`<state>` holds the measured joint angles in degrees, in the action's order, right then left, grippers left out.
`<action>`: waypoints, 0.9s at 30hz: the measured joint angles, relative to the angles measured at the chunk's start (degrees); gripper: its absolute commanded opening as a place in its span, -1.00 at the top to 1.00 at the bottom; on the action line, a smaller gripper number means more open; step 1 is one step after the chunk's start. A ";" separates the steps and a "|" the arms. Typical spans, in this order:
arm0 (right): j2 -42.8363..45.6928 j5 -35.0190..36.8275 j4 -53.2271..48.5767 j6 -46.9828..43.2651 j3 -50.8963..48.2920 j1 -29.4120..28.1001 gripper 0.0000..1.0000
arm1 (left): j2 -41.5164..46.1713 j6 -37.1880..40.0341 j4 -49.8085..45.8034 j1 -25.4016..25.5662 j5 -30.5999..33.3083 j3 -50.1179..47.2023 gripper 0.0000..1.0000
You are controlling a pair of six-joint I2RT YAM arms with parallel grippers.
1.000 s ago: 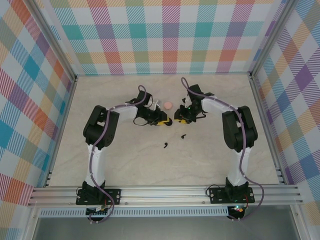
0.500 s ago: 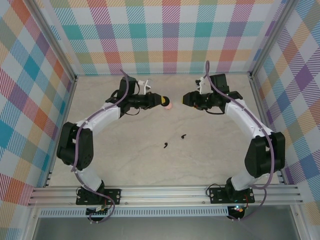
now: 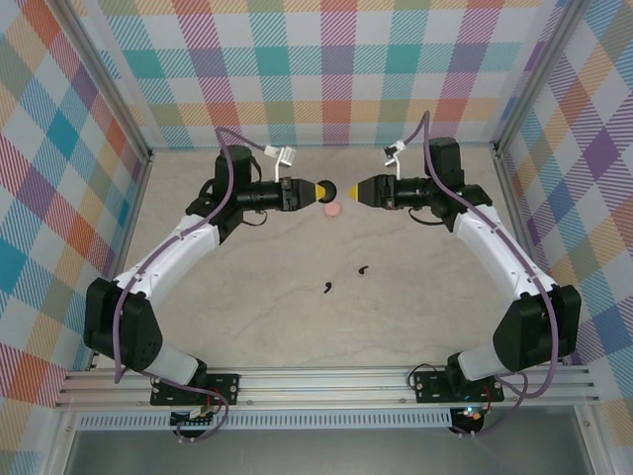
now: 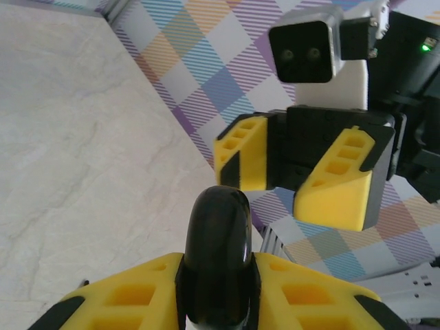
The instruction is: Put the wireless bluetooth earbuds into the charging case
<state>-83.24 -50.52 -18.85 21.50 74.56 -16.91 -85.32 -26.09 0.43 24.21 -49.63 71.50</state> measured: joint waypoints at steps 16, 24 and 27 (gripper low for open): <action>-0.07 -2.69 0.87 -1.14 1.31 -2.71 -0.09 | 0.66 3.41 -0.48 2.08 -1.97 0.00 0.43; -0.72 -3.30 1.07 -1.31 1.97 -3.28 -0.01 | 0.66 3.85 -0.81 2.89 -2.43 0.00 0.43; -1.18 -3.63 1.05 -1.44 2.16 -3.48 0.02 | 0.66 3.96 -0.92 3.06 -2.43 0.00 0.42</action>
<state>-84.42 -54.15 -17.80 20.05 76.73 -20.38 -84.66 -22.13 -0.49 27.27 -52.05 71.50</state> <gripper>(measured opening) 0.503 0.288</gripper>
